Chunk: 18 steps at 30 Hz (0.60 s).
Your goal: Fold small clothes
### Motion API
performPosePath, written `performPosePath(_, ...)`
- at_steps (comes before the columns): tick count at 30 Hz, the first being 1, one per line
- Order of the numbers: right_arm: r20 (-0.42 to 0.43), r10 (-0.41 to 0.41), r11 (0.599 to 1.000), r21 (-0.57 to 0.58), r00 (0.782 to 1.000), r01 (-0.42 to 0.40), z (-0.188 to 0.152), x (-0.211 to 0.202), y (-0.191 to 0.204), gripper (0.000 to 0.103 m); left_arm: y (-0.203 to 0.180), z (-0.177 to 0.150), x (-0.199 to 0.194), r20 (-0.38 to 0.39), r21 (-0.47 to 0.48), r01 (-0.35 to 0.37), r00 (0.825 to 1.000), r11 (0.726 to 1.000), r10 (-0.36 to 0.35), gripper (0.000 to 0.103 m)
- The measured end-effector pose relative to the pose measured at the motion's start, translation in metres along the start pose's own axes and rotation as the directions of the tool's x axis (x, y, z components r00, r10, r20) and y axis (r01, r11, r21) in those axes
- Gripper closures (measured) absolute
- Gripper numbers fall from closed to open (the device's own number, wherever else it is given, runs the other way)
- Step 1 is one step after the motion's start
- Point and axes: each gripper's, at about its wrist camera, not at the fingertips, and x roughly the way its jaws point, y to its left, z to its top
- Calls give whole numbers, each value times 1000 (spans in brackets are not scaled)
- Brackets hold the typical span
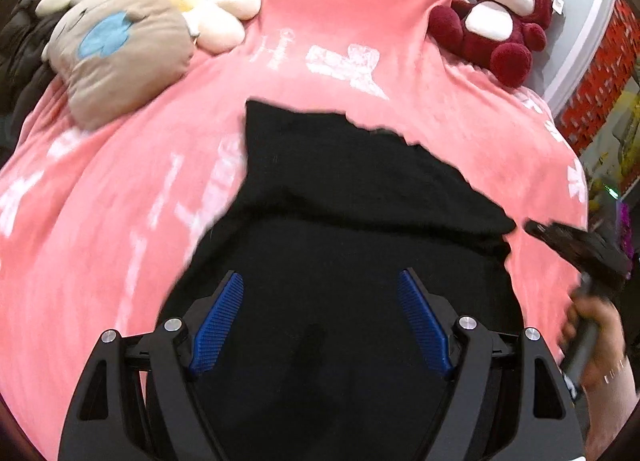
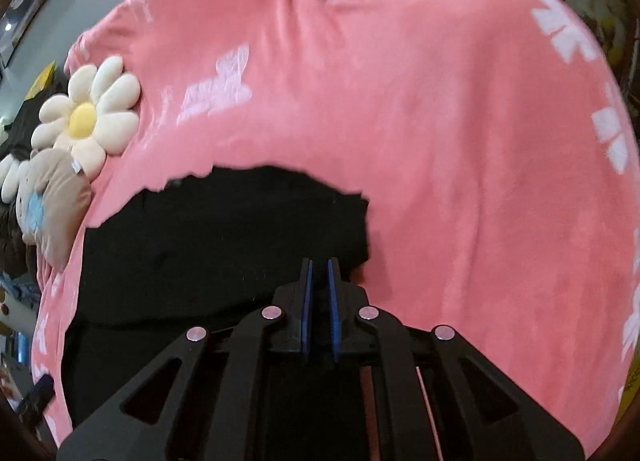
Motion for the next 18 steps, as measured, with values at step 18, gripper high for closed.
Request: performPosePath(18,-53,50,999,-2,997,-50,14,50,6,95,46,61,104,-32,125,-364,928,923,370,42)
